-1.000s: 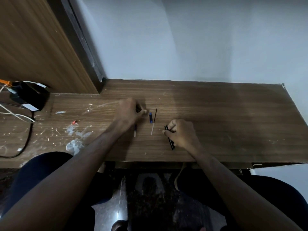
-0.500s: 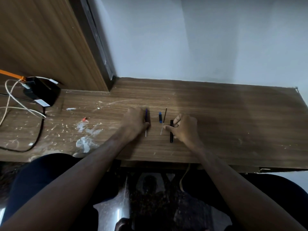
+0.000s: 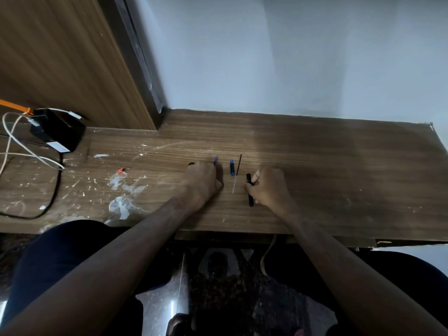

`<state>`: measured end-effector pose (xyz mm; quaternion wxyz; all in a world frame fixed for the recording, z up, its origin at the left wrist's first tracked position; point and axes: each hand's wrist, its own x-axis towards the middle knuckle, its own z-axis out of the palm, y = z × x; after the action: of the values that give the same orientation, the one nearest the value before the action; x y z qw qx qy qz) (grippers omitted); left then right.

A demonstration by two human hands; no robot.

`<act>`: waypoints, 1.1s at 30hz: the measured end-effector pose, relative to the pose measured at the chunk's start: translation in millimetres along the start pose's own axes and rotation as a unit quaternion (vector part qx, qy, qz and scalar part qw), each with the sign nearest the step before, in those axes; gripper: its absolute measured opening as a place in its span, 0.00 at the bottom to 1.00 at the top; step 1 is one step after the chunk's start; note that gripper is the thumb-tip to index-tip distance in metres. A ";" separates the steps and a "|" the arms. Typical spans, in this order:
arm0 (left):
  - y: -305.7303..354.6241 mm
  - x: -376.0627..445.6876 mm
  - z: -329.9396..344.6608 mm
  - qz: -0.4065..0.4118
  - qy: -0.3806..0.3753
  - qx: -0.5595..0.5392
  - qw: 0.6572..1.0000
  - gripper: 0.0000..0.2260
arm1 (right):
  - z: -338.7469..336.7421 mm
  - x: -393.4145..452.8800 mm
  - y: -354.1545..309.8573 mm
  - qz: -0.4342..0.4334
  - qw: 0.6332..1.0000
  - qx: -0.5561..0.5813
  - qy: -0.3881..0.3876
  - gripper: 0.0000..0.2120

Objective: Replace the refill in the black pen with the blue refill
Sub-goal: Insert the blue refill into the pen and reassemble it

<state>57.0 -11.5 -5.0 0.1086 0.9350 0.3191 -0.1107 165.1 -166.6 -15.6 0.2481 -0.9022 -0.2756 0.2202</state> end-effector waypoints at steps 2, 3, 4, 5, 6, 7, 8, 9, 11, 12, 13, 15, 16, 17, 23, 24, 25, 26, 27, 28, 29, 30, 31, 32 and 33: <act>-0.4 -0.4 0.4 -0.003 -0.006 -0.012 1.000 0.13 | -0.9 -1.1 -0.2 -0.005 1.000 -0.004 0.004 0.10; -1.4 -0.8 -0.7 -0.009 -0.013 -0.030 0.999 0.13 | -1.6 -1.7 -0.3 -0.006 1.000 -0.003 0.006 0.09; -2.8 -0.1 -2.6 -0.017 -0.020 -0.056 0.998 0.13 | -2.5 -1.7 -0.2 -0.005 1.000 0.000 0.006 0.09; -5.6 2.6 -4.6 -0.021 -0.023 -0.083 0.996 0.15 | -3.5 -1.4 -0.1 -0.002 1.000 0.006 0.004 0.09; -9.6 5.6 -8.5 -0.020 -0.025 -0.113 0.993 0.16 | -4.6 -1.2 -0.6 0.001 1.000 0.015 -0.002 0.10; -13.8 7.7 -14.5 -0.015 -0.024 -0.149 0.988 0.17 | -6.0 -1.6 -1.9 0.004 0.999 0.030 -0.011 0.10; -18.6 9.2 -21.6 -0.011 -0.021 -0.193 0.981 0.17 | -7.1 -2.2 -3.9 0.005 0.998 0.051 -0.019 0.10; -23.6 10.9 -27.9 -0.008 -0.016 -0.238 0.971 0.16 | -7.9 -3.3 -6.3 0.004 0.997 0.076 -0.026 0.09; -28.9 12.7 -37.3 -0.013 0.000 -0.330 0.944 0.15 | -8.3 -5.2 -11.4 -0.006 0.992 0.118 -0.035 0.07; -28.5 13.1 -39.3 -0.027 0.004 -0.377 0.926 0.14 | -7.9 -6.2 -13.8 -0.013 0.990 0.133 -0.040 0.06; -26.8 13.9 -39.9 -0.043 0.005 -0.427 0.903 0.13 | -7.5 -7.3 -15.8 -0.021 0.988 0.144 -0.043 0.05; -22.5 17.0 -37.9 -0.064 -0.001 -0.520 0.852 0.12 | -6.3 -9.6 -19.3 -0.041 0.986 0.152 -0.047 0.06; -20.8 18.6 -36.5 -0.067 -0.002 -0.548 0.834 0.10 | -5.1 -11.0 -20.6 -0.052 0.986 0.151 -0.048 0.06; -19.3 19.9 -34.7 -0.070 0.001 -0.569 0.819 0.07 | -4.0 -12.1 -21.8 -0.061 0.985 0.151 -0.048 0.06; -18.4 21.7 -26.5 -0.049 0.059 -0.585 0.807 0.07 | -2.6 -13.5 -22.2 -0.076 0.986 0.137 -0.052 0.06; -18.3 20.5 -26.7 -0.035 0.069 -0.567 0.820 0.10 | -2.5 -13.5 -23.0 -0.075 0.986 0.139 -0.052 0.06; -18.5 19.7 -26.6 -0.023 0.078 -0.551 0.831 0.12 | -2.6 -13.7 -23.8 -0.073 0.986 0.143 -0.050 0.06; -18.4 19.0 -26.8 -0.013 0.085 -0.540 0.837 0.12 | -2.6 -13.9 -24.7 -0.071 0.986 0.147 -0.046 0.06; -18.2 18.8 -26.7 -0.005 0.092 -0.535 0.840 0.13 | -2.9 -14.0 -25.5 -0.069 0.985 0.150 -0.042 0.06; -17.4 18.3 -27.1 -0.002 0.099 -0.527 0.844 0.13 | -3.4 -14.1 -25.6 -0.067 0.985 0.155 -0.038 0.06; -16.9 18.3 -27.4 -0.001 0.106 -0.519 0.848 0.14 | -3.7 -14.1 -25.5 -0.065 0.984 0.161 -0.036 0.06; -16.0 17.6 -28.1 -0.003 0.111 -0.512 0.852 0.16 | -4.0 -13.9 -25.0 -0.064 0.983 0.166 -0.035 0.06; -15.1 16.8 -29.3 -0.004 0.114 -0.506 0.855 0.16 | -4.1 -13.5 -24.5 -0.063 0.983 0.170 -0.035 0.06; -13.9 15.4 -30.8 -0.004 0.113 -0.502 0.858 0.17 | -4.1 -13.1 -23.8 -0.061 0.983 0.169 -0.033 0.06; -12.8 14.3 -32.1 -0.003 0.110 -0.498 0.860 0.17 | -4.0 -12.8 -23.4 -0.060 0.984 0.165 -0.031 0.06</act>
<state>64.5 15.3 19.9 0.5238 0.7612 0.3441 0.1666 148.5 -158.8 4.2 0.3971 -0.8236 -0.2968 0.2756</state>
